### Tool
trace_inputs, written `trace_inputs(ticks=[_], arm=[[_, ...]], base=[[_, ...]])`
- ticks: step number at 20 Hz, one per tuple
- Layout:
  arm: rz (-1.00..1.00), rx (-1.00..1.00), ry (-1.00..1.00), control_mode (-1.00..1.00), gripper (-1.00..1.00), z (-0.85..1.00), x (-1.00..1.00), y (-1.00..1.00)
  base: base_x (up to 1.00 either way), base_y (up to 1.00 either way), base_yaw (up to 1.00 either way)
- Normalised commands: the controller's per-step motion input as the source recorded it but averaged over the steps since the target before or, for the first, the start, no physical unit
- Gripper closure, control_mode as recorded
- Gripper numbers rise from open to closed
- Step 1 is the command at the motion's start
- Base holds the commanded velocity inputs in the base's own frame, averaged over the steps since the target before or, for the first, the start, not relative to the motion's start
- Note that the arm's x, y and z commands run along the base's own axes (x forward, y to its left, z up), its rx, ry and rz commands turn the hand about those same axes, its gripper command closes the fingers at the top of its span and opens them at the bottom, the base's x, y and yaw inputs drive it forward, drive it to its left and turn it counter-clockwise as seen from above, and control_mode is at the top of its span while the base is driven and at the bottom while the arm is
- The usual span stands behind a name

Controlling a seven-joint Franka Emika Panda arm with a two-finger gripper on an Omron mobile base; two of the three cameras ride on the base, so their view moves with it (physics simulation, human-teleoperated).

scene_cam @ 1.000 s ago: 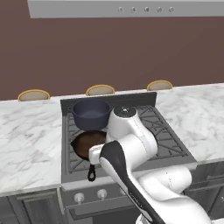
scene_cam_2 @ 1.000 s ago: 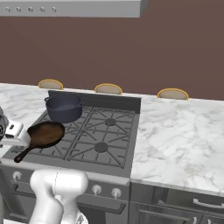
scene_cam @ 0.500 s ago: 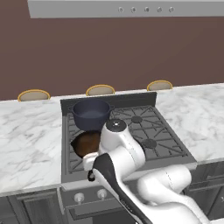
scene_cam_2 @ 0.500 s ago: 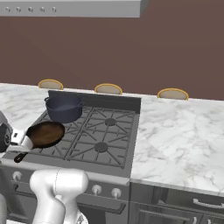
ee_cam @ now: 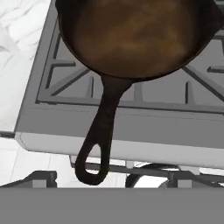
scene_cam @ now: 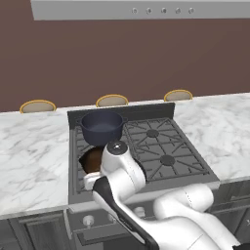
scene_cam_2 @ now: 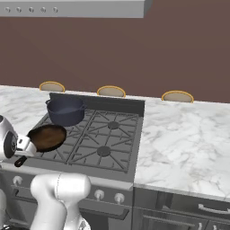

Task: Move the pot and pan from the stove into the sink.

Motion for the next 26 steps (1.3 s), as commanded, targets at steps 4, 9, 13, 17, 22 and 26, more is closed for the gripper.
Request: trace_inputs(ticks=[4,9,13,17,22,26], arm=[[-0.04,-0.01,0.0,-1.0,-1.0,-0.38,0.35,0.18],[-0.02,-0.02,0.0,-1.0,-1.0,-0.41,0.24,0.06],[-0.01,0.0,0.01,-1.0,-1.0,-0.48,0.17,0.02],[-0.01,0.0,0.0,-1.0,-1.0,-0.48,0.15,0.02],[0.0,0.0,0.0,-1.0,1.0,-0.29,0.1,0.02],[0.0,0.0,0.0,-1.0,1.0,0.0,0.0,0.0]], base=[[0.0,0.0,0.0],[0.0,0.0,0.0],[0.0,0.0,0.0],[0.0,0.0,0.0],[0.0,0.0,0.0],[0.0,0.0,0.0]])
